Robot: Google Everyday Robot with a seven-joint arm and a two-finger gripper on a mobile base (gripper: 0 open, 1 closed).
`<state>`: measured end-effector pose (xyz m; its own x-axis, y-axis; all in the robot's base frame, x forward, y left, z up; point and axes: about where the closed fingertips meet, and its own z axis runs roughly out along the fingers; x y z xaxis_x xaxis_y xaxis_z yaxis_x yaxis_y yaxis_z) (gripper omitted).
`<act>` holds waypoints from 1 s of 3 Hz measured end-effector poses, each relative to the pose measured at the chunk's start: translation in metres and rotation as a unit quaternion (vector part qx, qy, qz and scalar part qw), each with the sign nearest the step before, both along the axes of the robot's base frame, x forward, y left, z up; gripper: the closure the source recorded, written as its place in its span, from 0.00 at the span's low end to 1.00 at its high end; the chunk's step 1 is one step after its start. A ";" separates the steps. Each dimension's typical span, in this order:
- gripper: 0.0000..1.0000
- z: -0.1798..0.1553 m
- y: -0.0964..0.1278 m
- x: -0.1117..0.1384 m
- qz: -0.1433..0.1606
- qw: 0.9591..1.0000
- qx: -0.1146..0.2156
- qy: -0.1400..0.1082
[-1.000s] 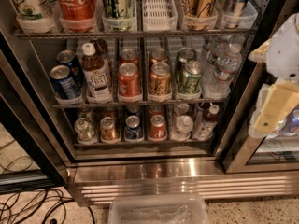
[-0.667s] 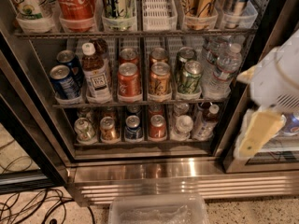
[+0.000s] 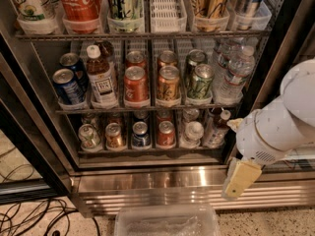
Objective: Pick coke can from bottom shelf of fridge
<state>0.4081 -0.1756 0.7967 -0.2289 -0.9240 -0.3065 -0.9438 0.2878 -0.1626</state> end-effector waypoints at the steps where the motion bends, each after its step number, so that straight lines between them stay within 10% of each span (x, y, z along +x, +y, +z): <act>1: 0.00 0.000 0.000 0.000 0.000 1.000 0.000 0.000; 3: 0.00 -0.063 0.022 -0.012 0.023 0.999 0.023 -0.005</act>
Offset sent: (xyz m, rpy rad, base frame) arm -0.0103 0.0196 -0.0429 0.0694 -0.0016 0.0512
